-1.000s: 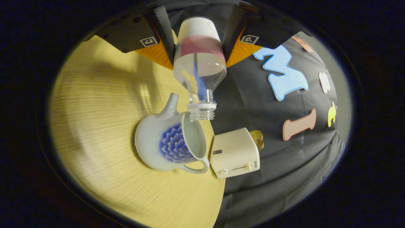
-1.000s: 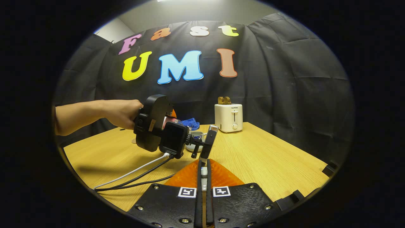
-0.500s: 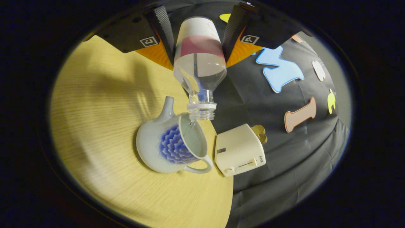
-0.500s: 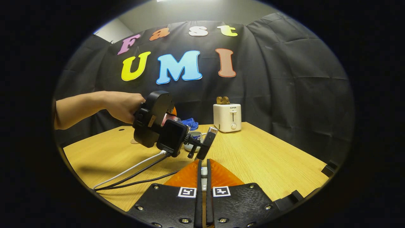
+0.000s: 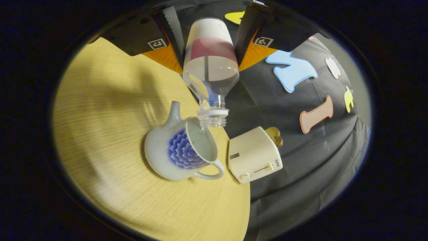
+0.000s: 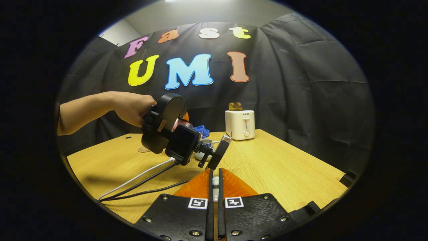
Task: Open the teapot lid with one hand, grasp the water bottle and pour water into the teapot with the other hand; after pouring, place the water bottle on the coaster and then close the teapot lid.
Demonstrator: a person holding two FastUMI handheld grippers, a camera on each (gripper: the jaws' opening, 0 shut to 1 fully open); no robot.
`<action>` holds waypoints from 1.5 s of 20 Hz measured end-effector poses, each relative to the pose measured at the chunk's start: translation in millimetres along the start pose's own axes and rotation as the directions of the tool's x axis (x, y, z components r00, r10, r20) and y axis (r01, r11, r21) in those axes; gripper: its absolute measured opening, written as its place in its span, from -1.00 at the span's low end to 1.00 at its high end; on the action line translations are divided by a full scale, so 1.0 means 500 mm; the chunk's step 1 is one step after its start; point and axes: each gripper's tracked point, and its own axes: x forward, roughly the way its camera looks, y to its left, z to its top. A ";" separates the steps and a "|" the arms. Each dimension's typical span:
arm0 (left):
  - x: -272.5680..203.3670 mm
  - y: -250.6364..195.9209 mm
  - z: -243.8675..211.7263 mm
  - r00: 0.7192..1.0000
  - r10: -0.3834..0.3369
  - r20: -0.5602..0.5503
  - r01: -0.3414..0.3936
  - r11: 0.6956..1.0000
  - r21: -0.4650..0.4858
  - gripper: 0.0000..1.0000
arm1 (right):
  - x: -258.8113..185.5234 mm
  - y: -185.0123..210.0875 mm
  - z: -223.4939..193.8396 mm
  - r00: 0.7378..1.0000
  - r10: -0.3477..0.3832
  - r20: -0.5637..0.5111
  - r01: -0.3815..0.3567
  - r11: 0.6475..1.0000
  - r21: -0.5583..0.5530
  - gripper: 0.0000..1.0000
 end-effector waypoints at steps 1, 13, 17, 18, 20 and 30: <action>0.000 0.002 -0.001 1.000 0.005 -0.004 -0.005 1.000 0.008 0.72 | 0.000 0.000 0.001 1.000 -0.001 0.000 0.001 1.000 0.001 -0.91; -0.003 0.015 0.011 1.000 0.015 -0.004 -0.015 0.999 0.052 0.72 | -0.004 -0.004 0.005 1.000 -0.002 0.021 0.002 1.000 0.002 -0.91; 0.002 0.010 0.006 1.000 0.024 -0.006 -0.024 0.998 0.055 0.72 | -0.004 -0.002 0.009 0.999 0.003 0.033 -0.003 1.000 -0.005 -0.91; 0.004 0.011 0.008 1.000 0.029 0.001 -0.029 0.998 0.049 0.72 | -0.003 -0.001 0.011 0.999 0.004 0.034 -0.004 1.000 0.001 -0.91; 0.008 0.014 0.015 0.999 0.046 0.025 -0.046 0.998 0.029 0.72 | -0.002 -0.001 0.013 0.999 0.004 0.038 -0.004 1.000 -0.002 -0.91; -0.001 -0.006 0.008 0.984 0.130 0.120 -0.078 0.928 -0.366 0.72 | -0.001 0.017 0.053 0.996 0.023 0.086 -0.020 0.999 -0.034 -0.91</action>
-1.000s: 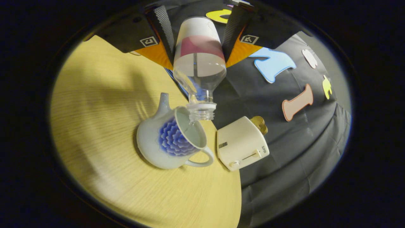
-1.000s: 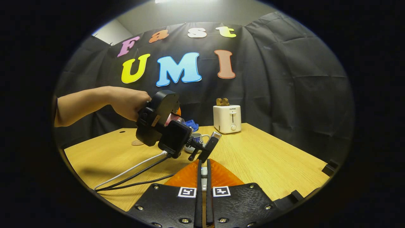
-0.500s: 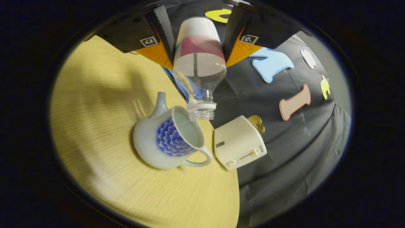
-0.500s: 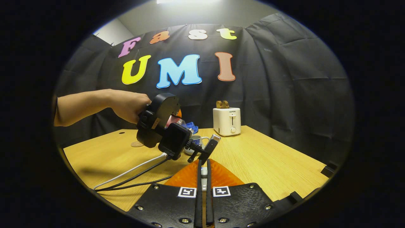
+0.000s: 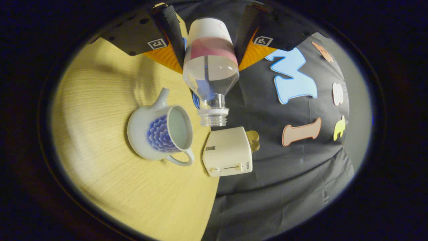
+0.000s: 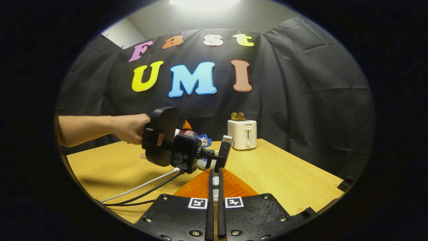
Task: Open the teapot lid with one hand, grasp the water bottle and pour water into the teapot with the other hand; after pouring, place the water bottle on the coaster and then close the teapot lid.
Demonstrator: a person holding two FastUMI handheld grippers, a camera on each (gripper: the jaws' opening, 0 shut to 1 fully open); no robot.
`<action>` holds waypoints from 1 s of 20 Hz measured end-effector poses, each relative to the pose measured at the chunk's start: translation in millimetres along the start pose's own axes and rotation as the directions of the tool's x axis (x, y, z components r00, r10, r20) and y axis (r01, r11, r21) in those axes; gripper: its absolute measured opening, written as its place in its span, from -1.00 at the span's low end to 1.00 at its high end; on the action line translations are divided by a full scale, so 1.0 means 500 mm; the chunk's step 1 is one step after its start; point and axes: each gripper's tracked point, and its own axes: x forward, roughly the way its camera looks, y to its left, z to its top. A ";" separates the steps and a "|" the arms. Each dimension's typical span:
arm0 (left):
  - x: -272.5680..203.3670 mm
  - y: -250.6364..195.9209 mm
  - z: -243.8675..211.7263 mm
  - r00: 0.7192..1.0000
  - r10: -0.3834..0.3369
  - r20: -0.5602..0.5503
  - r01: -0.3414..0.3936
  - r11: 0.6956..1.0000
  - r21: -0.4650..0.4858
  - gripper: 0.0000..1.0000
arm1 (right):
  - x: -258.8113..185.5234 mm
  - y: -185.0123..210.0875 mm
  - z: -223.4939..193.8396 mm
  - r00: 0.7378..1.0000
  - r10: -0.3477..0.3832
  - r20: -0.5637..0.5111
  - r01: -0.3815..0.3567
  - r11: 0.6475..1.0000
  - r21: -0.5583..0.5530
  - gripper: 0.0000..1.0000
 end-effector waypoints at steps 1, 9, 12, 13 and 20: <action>-0.004 0.001 -0.006 1.000 0.003 0.010 -0.002 0.998 -0.069 0.72 | 0.001 0.003 0.007 1.000 0.004 0.008 -0.003 1.000 -0.002 -0.91; -0.092 0.038 -0.151 0.990 0.138 -0.019 -0.118 0.759 -0.640 0.72 | 0.031 0.045 0.033 0.998 0.050 0.027 -0.049 0.998 -0.025 -0.91; -0.141 0.057 -0.244 0.979 0.197 -0.060 -0.159 0.534 -0.831 0.72 | 0.055 0.068 0.035 0.997 0.074 0.023 -0.073 0.997 -0.039 -0.91; -0.150 0.051 -0.265 0.980 0.188 -0.057 -0.141 0.470 -0.871 0.73 | 0.062 0.077 0.035 0.996 0.083 0.020 -0.083 0.996 -0.037 -0.91; -0.168 0.058 -0.413 0.964 0.241 -0.108 -0.127 0.063 -0.990 0.70 | 0.119 0.131 0.025 0.991 0.133 0.009 -0.132 0.990 -0.038 -0.91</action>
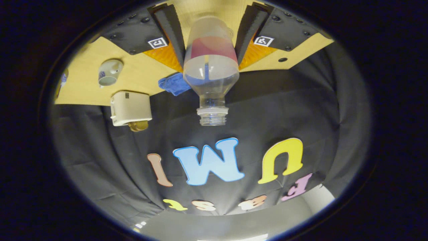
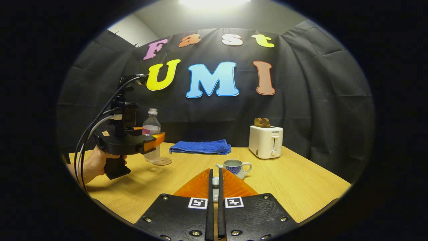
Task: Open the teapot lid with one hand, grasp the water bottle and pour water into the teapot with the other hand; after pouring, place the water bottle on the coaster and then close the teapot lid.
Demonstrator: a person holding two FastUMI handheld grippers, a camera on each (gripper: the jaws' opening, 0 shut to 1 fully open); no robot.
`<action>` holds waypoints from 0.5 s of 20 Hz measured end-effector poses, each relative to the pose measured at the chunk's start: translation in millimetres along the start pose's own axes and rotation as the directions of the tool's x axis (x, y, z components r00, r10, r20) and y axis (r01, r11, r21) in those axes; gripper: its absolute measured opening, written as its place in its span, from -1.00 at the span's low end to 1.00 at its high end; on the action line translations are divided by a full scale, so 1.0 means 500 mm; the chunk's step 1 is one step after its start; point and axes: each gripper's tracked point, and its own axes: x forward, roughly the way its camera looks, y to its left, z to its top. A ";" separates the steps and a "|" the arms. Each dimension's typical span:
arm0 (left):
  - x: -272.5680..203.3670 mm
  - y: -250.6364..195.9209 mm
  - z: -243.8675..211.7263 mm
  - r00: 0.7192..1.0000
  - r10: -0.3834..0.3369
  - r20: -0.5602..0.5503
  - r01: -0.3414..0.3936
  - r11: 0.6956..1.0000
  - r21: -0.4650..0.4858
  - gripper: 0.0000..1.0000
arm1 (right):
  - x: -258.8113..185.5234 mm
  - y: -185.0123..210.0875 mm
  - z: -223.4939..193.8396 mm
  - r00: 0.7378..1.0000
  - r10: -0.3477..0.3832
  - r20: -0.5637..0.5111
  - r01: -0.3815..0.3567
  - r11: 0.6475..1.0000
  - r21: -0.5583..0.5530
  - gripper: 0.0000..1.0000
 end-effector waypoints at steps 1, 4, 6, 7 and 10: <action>0.009 0.008 -0.004 1.000 0.003 -0.002 -0.003 1.000 -0.011 0.70 | 0.008 0.003 -0.001 1.000 0.005 -0.001 -0.005 1.000 0.003 -0.91; 0.036 0.030 -0.024 1.000 -0.009 -0.011 0.008 0.998 -0.059 0.72 | 0.025 0.007 -0.002 1.000 0.008 0.001 -0.008 1.000 0.014 -0.91; 0.071 0.052 -0.040 1.000 0.002 -0.019 -0.004 0.995 -0.097 0.70 | 0.036 0.003 -0.008 1.000 0.005 -0.004 -0.005 1.000 0.025 -0.91; 0.085 0.058 -0.044 1.000 0.009 -0.013 -0.010 0.994 -0.109 0.70 | 0.040 -0.001 -0.009 1.000 0.002 -0.005 -0.002 1.000 0.029 -0.91; 0.131 0.067 -0.076 0.999 0.018 -0.033 -0.023 0.991 -0.133 0.70 | 0.050 -0.015 -0.010 1.000 -0.012 -0.001 0.012 0.999 0.043 -0.91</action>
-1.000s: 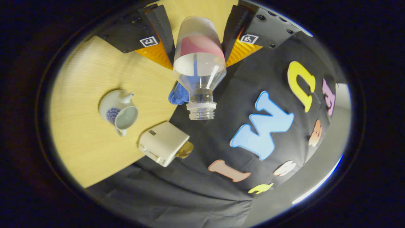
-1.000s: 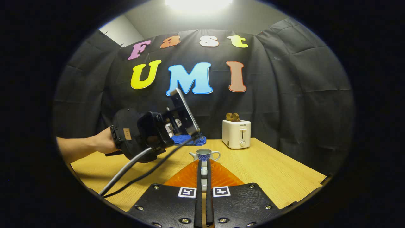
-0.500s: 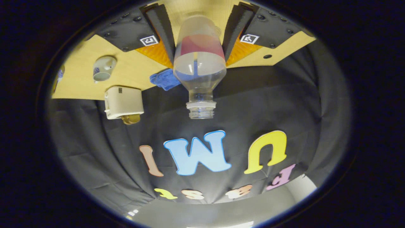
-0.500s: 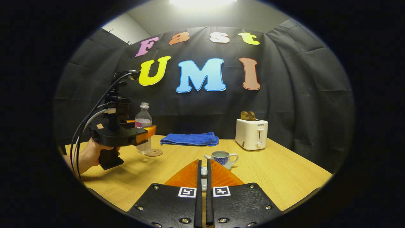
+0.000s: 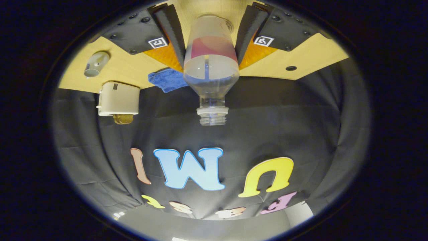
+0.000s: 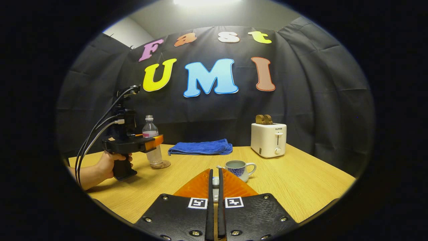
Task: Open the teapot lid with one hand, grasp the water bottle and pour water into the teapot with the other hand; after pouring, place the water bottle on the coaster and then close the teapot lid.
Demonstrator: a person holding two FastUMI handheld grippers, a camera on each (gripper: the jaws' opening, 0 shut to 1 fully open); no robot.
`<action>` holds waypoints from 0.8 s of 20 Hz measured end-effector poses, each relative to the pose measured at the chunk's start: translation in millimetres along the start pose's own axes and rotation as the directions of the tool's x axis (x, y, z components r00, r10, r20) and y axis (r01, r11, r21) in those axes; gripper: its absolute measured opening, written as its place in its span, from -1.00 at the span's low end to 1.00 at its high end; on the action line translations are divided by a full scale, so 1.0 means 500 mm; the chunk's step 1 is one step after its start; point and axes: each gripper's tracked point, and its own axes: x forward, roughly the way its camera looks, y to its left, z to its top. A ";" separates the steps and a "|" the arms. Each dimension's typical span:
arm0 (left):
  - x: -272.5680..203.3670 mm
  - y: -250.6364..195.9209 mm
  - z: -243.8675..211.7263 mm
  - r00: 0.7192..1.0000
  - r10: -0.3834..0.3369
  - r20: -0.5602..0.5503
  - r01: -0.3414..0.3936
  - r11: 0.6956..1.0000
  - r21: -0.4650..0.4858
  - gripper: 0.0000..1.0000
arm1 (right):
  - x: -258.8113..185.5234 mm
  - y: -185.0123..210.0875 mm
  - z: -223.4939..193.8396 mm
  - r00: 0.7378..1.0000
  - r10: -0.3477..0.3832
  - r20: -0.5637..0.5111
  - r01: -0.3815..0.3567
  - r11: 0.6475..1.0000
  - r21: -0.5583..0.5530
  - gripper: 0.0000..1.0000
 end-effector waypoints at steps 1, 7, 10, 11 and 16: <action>0.015 0.005 -0.009 1.000 0.008 -0.010 -0.008 1.000 0.009 0.69 | 0.004 -0.004 -0.001 1.000 -0.004 -0.003 0.004 1.000 0.001 -0.91; 0.053 0.009 -0.035 1.000 0.014 -0.026 -0.014 1.000 0.004 0.70 | 0.014 -0.018 -0.011 1.000 -0.019 -0.016 0.019 1.000 0.000 -0.90; 0.055 0.011 -0.037 0.999 0.019 -0.027 -0.019 1.000 0.005 0.72 | 0.014 -0.014 -0.011 1.000 -0.016 -0.015 0.016 1.000 -0.004 -0.91; 0.054 0.011 -0.037 0.999 0.022 -0.028 -0.021 1.000 0.011 0.75 | 0.014 -0.012 -0.012 1.000 -0.012 -0.018 0.012 1.000 -0.004 -0.91; 0.030 -0.002 -0.014 1.000 0.022 -0.003 -0.022 1.000 0.006 1.00 | 0.007 -0.009 -0.010 1.000 -0.009 -0.018 0.009 1.000 -0.012 -0.91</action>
